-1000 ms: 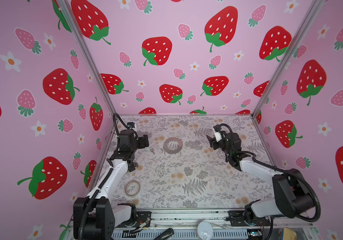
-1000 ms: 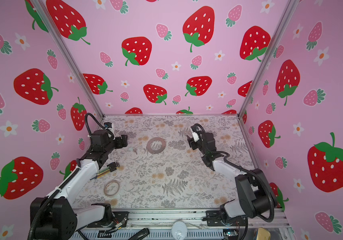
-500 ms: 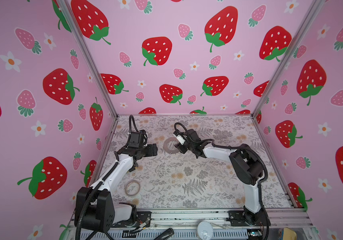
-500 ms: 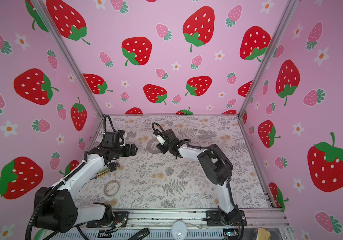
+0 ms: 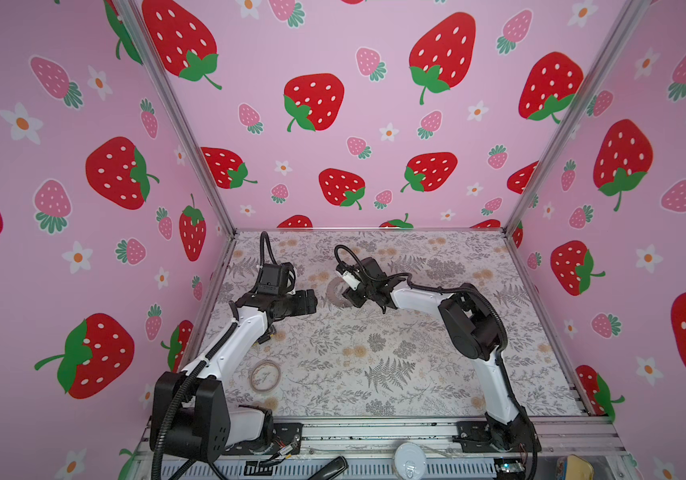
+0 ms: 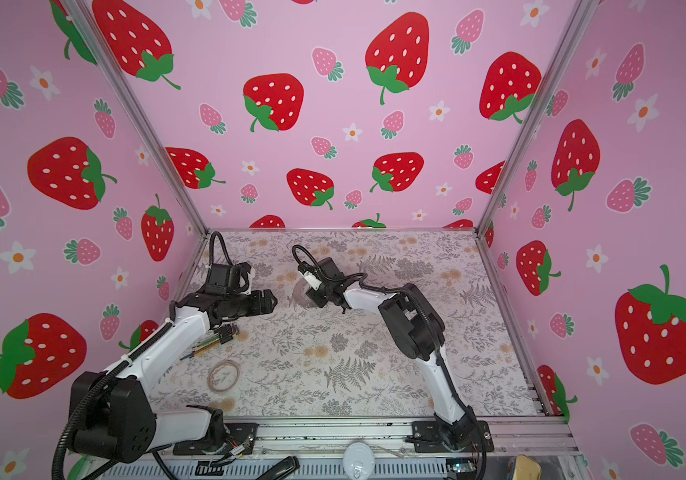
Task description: Put the keys on the keyring
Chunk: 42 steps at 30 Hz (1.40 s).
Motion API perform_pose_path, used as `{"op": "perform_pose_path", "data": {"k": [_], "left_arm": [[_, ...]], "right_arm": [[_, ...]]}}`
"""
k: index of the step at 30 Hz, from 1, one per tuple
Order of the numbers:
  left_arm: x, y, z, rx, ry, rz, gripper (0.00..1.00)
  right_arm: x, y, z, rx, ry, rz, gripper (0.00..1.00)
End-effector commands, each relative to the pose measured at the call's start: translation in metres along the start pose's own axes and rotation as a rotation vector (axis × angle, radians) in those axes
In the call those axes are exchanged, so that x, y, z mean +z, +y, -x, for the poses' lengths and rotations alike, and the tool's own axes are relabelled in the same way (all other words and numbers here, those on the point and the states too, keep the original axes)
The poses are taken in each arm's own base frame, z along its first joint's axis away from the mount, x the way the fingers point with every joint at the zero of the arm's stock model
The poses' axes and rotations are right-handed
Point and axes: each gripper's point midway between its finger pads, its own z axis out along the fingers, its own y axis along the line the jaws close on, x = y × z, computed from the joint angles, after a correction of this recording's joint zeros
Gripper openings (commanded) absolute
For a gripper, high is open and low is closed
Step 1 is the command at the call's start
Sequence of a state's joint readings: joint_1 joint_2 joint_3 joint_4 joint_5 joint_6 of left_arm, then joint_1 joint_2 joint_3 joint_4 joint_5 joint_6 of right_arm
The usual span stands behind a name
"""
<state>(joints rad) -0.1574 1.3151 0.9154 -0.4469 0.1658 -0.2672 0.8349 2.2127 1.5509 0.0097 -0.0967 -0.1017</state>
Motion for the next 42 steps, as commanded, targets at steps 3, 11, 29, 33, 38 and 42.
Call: {"op": "perform_pose_path", "data": {"k": [3, 11, 29, 33, 38, 42], "left_arm": [[-0.003, 0.0, 0.004, 0.015, -0.002, 0.009, 0.9], [0.0, 0.0, 0.005, 0.026, -0.006, 0.008, 0.88], [-0.004, 0.0, 0.006, 0.063, -0.075, 0.003, 0.82], [-0.005, 0.005, 0.007, 0.073, -0.092, 0.031, 0.81], [-0.005, 0.005, 0.006, 0.081, -0.095, 0.029, 0.81], [-0.004, 0.004, 0.005, 0.085, -0.091, 0.029, 0.81]], "right_arm": [[-0.02, 0.007, -0.003, -0.045, 0.008, 0.034, 0.46], [-0.034, 0.003, -0.011, -0.096, 0.003, -0.004, 0.41], [-0.029, 0.047, 0.0, -0.159, -0.044, 0.142, 0.31], [-0.024, 0.049, -0.001, -0.151, -0.032, 0.147, 0.29], [-0.017, 0.05, -0.006, -0.141, -0.007, 0.144, 0.28], [-0.012, 0.05, -0.008, -0.126, 0.007, 0.14, 0.28]]}}
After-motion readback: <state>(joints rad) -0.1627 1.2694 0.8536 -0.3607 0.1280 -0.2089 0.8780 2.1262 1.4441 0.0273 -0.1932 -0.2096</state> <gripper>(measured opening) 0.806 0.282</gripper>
